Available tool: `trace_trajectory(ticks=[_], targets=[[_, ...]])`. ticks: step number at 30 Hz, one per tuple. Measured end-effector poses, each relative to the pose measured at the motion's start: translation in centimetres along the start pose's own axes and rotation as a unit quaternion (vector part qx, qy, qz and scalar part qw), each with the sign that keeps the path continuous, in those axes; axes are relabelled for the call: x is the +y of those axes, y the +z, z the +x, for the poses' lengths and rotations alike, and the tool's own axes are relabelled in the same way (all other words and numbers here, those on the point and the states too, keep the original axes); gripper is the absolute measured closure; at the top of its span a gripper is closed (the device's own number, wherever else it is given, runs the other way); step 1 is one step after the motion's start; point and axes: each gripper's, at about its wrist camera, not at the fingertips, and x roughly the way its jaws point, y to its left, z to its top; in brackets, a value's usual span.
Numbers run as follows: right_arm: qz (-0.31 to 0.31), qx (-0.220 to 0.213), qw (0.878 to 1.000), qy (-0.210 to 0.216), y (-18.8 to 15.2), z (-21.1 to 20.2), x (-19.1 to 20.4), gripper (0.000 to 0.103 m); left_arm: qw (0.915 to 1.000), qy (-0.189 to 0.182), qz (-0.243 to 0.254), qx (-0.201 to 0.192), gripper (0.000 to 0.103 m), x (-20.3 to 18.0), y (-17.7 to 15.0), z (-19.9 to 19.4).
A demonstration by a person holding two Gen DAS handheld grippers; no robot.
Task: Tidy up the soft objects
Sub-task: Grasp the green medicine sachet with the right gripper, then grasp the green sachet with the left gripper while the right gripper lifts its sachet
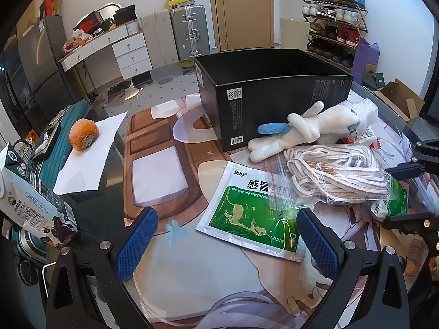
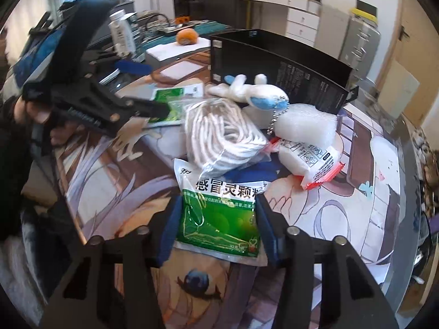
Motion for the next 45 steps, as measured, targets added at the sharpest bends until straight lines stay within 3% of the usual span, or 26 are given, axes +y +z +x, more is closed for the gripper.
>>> trace_trajectory(ticks=[13, 20, 27, 37, 39, 42, 43, 44, 45], targets=[[-0.019, -0.021, 0.999, 0.031, -1.2, -1.3, 0.0, 0.055, 1.0, -0.004, 0.003, 0.002, 0.001, -0.1, 0.1, 0.3], [-0.02, -0.033, 0.999, 0.03, -1.1, -2.3, -0.2, 0.055, 0.9995, -0.023, 0.017, 0.017, 0.001, -0.6, 0.1, 0.9], [-0.015, -0.033, 0.999, 0.03, -1.3, -2.2, -0.7, 0.055, 0.9969, -0.067, 0.022, 0.035, 0.001, -0.8, 0.6, 1.8], [-0.011, -0.034, 0.999, 0.027, -1.3, -2.2, -0.9, 0.055, 0.9972, -0.058, 0.024, 0.04, 0.002, -0.7, 1.4, 3.1], [-0.011, -0.036, 0.999, 0.026, -1.2, -2.3, -0.9, 0.055, 0.9973, -0.058, 0.026, 0.036, 0.007, -0.9, 1.3, 2.8], [-0.011, -0.036, 0.999, 0.024, -1.3, -2.3, -0.9, 0.055, 0.9972, -0.063, 0.032, 0.025, 0.023, -1.1, 0.9, 1.9], [-0.009, -0.037, 0.999, 0.022, -1.3, -2.4, -1.0, 0.055, 0.9972, -0.064, 0.033, 0.022, 0.034, -1.1, 0.8, 1.7], [-0.007, -0.038, 0.999, 0.022, -1.2, -2.4, -1.1, 0.055, 0.9971, -0.066, 0.034, 0.017, 0.053, -1.2, 0.7, 1.4], [-0.007, -0.039, 0.999, 0.02, -1.3, -2.5, -1.2, 0.055, 0.9973, -0.064, 0.032, 0.013, 0.058, -1.1, 0.6, 1.2]])
